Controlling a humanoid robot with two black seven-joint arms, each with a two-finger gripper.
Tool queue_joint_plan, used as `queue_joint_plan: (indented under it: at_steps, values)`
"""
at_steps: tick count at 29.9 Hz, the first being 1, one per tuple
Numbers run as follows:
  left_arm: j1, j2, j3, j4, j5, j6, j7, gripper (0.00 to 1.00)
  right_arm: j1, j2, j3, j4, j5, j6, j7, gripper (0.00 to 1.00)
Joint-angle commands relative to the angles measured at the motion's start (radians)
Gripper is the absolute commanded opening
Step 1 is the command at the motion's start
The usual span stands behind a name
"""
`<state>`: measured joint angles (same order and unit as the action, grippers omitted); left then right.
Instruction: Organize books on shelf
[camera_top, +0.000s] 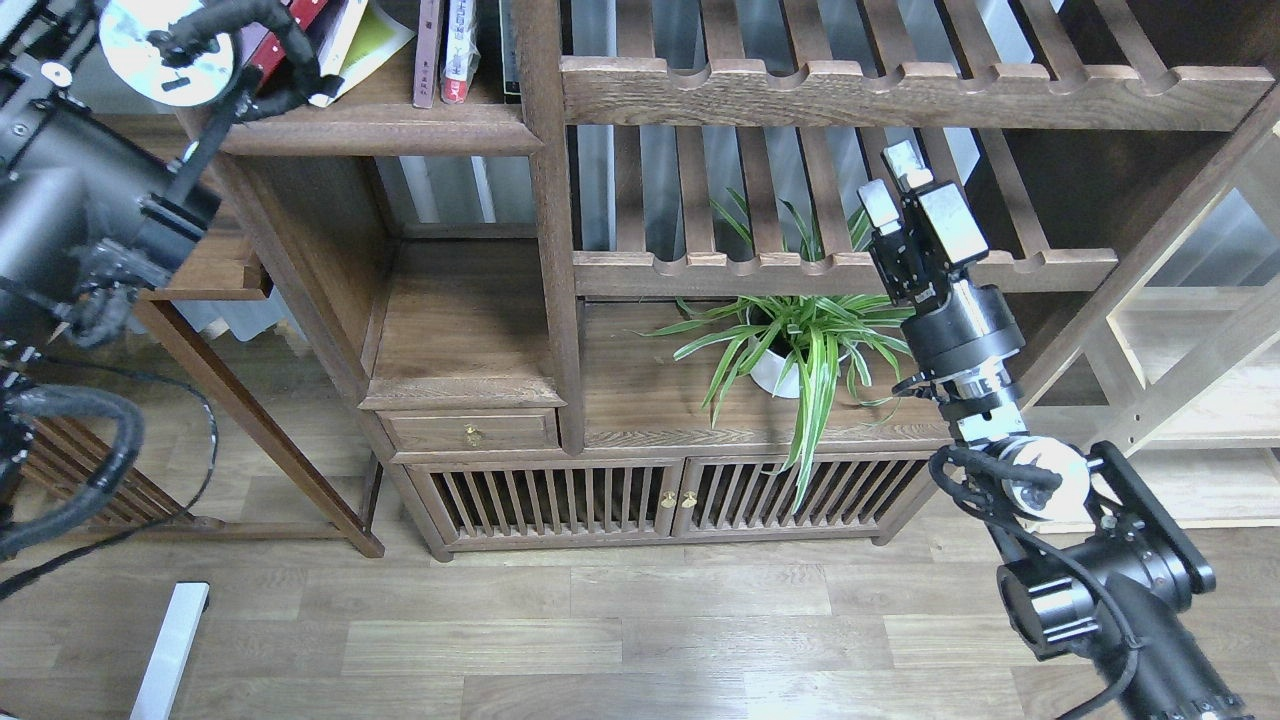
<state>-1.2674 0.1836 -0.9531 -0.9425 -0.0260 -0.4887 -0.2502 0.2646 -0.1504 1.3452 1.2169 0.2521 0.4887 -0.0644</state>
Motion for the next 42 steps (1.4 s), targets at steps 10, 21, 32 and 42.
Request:
queue_joint_plan:
  at_steps: [10, 21, 32, 42]
  values:
    - [0.154, -0.108, 0.002, -0.163, -0.006, 0.000, 0.017, 0.97, 0.021, 0.104, 0.000, 0.001, -0.001, 0.000, 0.000, 0.80]
    - [0.310, -0.184, 0.017, -0.225, -0.005, 0.000, 0.152, 0.97, 0.039, 0.103, 0.006, 0.021, -0.001, 0.000, 0.000, 0.79]
    - [0.341, -0.184, 0.034, -0.223, 0.003, 0.000, 0.170, 0.97, 0.096, 0.101, 0.008, 0.041, -0.002, 0.000, 0.000, 0.79]
    - [0.355, -0.184, 0.039, -0.223, 0.003, 0.000, 0.218, 0.98, 0.133, 0.101, 0.009, 0.061, -0.004, 0.000, 0.000, 0.79]
